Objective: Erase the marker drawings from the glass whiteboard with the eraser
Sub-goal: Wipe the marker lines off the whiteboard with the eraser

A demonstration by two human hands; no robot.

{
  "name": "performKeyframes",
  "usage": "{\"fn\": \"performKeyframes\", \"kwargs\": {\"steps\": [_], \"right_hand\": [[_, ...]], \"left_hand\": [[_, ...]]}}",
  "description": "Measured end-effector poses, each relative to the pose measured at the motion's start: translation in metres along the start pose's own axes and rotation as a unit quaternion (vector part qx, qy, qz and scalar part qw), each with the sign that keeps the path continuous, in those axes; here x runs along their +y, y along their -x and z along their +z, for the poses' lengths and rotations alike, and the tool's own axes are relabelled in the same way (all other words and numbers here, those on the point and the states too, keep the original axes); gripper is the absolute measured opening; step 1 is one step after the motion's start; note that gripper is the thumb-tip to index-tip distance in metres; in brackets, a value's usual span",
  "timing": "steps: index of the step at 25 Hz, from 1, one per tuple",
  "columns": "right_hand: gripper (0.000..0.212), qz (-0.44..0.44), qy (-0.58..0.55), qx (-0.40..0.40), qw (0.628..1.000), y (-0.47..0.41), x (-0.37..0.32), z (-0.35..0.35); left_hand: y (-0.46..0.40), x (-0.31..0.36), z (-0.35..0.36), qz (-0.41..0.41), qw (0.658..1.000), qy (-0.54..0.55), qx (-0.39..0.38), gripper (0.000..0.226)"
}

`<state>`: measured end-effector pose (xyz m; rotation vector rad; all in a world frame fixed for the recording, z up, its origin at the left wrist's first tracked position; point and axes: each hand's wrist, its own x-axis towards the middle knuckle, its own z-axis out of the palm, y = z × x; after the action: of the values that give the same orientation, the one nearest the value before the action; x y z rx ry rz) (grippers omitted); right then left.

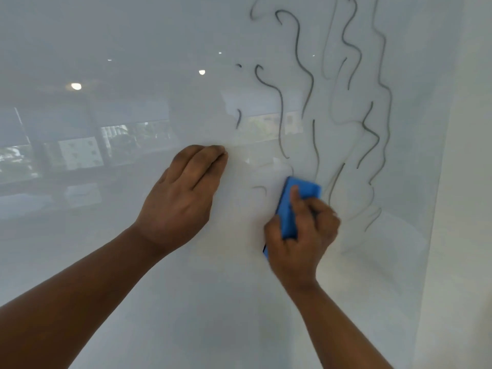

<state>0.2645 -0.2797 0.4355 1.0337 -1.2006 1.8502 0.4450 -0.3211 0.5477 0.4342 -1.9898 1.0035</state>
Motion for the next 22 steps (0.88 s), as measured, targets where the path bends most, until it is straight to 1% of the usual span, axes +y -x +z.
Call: {"fn": "performKeyframes", "kwargs": {"steps": [1,2,3,5,7,8,11,12,13,15,16,17,19,21,22], "right_hand": [[0.054,0.033,-0.001,0.023,0.999,-0.022,-0.004,0.008],[0.056,0.046,-0.007,0.030,0.998,-0.042,-0.014,0.020],[0.057,0.035,-0.011,0.022,0.999,-0.054,-0.030,0.031],[0.057,-0.027,-0.018,-0.023,0.999,-0.049,-0.058,0.043],[0.056,-0.075,-0.024,-0.065,0.995,-0.040,-0.055,0.032],[0.055,-0.072,-0.023,-0.059,0.995,-0.045,-0.048,0.025],[0.059,0.022,-0.029,0.006,0.999,-0.085,-0.044,0.035],[0.060,0.014,-0.026,0.007,1.000,-0.090,-0.053,0.042],[0.061,-0.021,-0.017,-0.016,1.000,-0.086,-0.063,0.047],[0.060,-0.111,-0.007,-0.095,0.989,-0.057,-0.069,0.045],[0.058,-0.131,-0.009,-0.114,0.985,-0.048,-0.064,0.038],[0.054,-0.126,-0.017,-0.112,0.986,-0.050,-0.055,0.032],[0.045,-0.070,-0.021,-0.057,0.996,-0.085,-0.046,0.032],[0.043,-0.022,-0.012,-0.030,0.999,-0.130,-0.063,0.047],[0.042,-0.028,-0.009,-0.036,0.999,-0.142,-0.076,0.055]], "left_hand": [[-0.003,-0.006,-0.004,-0.004,1.000,-0.005,0.004,0.048],[-0.006,-0.010,-0.006,-0.009,1.000,-0.011,0.007,0.049],[-0.011,-0.013,-0.008,-0.014,1.000,-0.016,0.009,0.050],[-0.020,-0.015,-0.012,-0.034,0.999,-0.024,0.022,0.049],[-0.031,-0.021,-0.015,-0.062,0.997,-0.021,0.047,0.047],[-0.036,-0.024,-0.017,-0.076,0.995,-0.017,0.061,0.048],[-0.046,-0.030,-0.019,-0.107,0.990,-0.020,0.090,0.049],[-0.048,-0.029,-0.018,-0.109,0.989,-0.022,0.093,0.048],[-0.050,-0.028,-0.017,-0.109,0.989,-0.026,0.094,0.047],[-0.056,-0.032,-0.019,-0.115,0.989,-0.031,0.089,0.045],[-0.059,-0.038,-0.023,-0.118,0.989,-0.032,0.085,0.043],[-0.062,-0.043,-0.026,-0.116,0.989,-0.033,0.081,0.041],[-0.065,-0.054,-0.031,-0.099,0.991,-0.044,0.073,0.038],[-0.066,-0.060,-0.033,-0.082,0.992,-0.061,0.069,0.038],[-0.066,-0.062,-0.034,-0.083,0.992,-0.066,0.069,0.040]]}}
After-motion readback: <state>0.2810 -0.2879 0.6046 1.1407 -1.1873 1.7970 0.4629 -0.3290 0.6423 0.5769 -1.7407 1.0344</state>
